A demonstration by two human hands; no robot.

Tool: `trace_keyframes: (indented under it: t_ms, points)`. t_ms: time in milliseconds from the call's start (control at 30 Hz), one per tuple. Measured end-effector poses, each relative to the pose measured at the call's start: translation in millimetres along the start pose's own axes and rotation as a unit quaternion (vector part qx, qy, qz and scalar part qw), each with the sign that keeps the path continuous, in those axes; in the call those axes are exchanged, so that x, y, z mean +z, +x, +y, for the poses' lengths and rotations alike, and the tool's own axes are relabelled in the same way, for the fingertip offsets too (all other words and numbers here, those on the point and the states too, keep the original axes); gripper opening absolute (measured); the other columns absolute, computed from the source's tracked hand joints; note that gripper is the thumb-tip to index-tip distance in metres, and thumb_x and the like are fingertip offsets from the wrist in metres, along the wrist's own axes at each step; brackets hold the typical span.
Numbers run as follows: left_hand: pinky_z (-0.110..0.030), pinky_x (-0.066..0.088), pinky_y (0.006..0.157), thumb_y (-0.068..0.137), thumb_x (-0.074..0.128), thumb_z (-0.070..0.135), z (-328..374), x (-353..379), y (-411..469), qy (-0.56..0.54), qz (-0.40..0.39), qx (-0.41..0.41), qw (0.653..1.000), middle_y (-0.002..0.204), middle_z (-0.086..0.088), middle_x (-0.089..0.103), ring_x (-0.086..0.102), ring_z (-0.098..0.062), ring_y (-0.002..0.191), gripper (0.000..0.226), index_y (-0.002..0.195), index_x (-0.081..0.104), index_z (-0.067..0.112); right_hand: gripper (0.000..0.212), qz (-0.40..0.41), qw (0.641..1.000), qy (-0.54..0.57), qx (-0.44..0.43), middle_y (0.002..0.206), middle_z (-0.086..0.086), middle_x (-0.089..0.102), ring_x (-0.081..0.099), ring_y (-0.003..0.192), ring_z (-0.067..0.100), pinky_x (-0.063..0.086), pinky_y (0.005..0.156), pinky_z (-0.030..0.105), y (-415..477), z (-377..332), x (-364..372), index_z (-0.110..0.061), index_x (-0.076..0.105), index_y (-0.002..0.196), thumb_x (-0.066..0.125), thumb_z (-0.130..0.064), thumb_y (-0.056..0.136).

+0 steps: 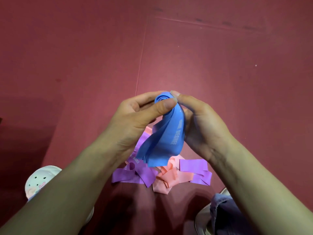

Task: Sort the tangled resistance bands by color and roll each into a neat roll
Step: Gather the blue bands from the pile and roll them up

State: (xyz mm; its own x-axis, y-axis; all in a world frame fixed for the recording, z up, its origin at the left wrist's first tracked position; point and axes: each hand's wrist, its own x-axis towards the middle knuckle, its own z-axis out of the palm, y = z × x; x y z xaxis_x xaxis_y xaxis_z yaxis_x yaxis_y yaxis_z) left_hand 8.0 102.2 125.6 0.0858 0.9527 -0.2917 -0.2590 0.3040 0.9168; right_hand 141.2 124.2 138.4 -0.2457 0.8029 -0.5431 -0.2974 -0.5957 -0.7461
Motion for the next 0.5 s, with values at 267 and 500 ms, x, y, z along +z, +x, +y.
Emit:
trace_keyframes:
  t_ms: [267,500]
  points:
    - [-0.021,0.054,0.077,0.054,0.078,0.041,-2,-1,-1,-0.023,0.027,0.008,0.999,0.095,-0.006,0.075,0.071,-0.018,0.090,0.042,0.088,0.078,0.017,0.050,-0.001,0.998,-0.060,0.013,0.111,0.029,0.064,0.064,0.098,0.046,0.055,0.084,0.051,3,2,-4,0.003,0.049,0.129,0.060,-0.025,0.089]
    - [-0.021,0.052,0.081,0.055,0.079,0.038,-1,-3,-1,0.008,0.010,0.036,0.999,0.093,-0.001,0.076,0.070,-0.013,0.088,0.034,0.086,0.079,0.024,0.039,-0.037,0.997,-0.053,0.029,0.065,0.002,0.064,0.059,0.053,0.015,0.048,0.052,0.023,6,0,-13,-0.002,0.063,0.113,0.061,-0.031,0.087]
